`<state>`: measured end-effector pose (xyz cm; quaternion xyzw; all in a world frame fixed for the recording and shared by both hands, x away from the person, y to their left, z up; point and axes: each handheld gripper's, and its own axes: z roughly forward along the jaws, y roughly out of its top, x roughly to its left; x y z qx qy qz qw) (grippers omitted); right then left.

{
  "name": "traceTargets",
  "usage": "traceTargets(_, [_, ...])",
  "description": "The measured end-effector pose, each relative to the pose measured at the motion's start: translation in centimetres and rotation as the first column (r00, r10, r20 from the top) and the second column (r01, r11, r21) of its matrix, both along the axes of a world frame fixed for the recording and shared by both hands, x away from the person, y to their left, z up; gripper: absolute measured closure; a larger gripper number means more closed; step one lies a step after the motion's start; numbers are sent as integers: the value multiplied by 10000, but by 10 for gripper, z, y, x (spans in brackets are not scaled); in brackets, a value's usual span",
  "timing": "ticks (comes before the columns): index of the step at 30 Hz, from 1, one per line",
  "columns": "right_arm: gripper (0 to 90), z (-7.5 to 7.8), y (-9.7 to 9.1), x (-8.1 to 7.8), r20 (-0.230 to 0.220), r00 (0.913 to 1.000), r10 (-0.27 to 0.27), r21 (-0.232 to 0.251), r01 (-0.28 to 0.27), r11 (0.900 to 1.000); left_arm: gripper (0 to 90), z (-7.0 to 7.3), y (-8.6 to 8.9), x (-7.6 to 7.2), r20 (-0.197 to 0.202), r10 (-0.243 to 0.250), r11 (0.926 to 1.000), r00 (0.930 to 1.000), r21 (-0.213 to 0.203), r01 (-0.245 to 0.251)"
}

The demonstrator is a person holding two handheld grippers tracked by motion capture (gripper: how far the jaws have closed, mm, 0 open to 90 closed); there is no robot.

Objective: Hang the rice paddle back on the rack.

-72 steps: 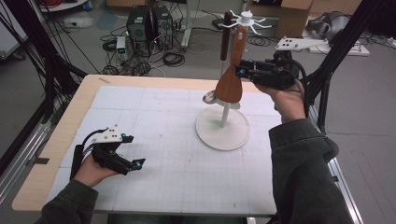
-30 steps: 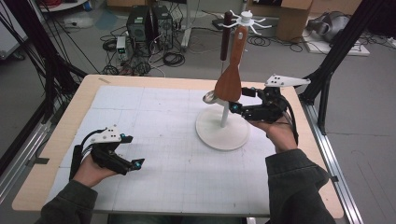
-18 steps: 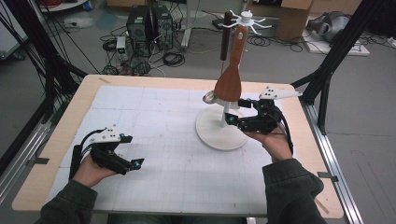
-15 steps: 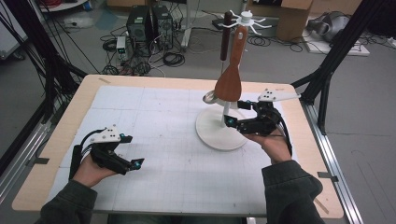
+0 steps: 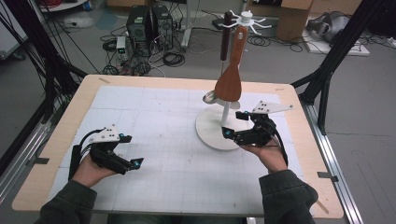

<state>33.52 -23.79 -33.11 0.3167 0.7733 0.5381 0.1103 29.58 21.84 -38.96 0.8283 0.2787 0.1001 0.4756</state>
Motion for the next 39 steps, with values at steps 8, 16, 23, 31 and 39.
traceTargets(8, [8, -14, 3, -6, -181, 9998, -116, -450, 108, 9989, 17, 0, 1, 0, -21, 16, 9999, 10000, -106, -16])
traceTargets(16, [4, -29, 3, -14, -229, 9995, -220, -677, 204, 9975, 18, 0, 3, 0, -54, 37, 9999, 10000, -150, -37])
traceTargets(23, [3, -41, -2, -20, -259, 9984, -506, -771, 485, 9958, 17, -1, 7, 1, -132, 131, 9995, 9998, -297, -135])
traceTargets(31, [3, -53, -13, -27, -427, 9962, -760, -735, 727, 9946, 17, -2, 9, 2, -169, 213, 9988, 9996, -431, -220])
traceTargets(39, [3, -61, -21, -35, -507, 9940, -966, -823, 923, 9923, 17, -3, 11, 2, -203, 254, 9985, 9995, -474, -264])
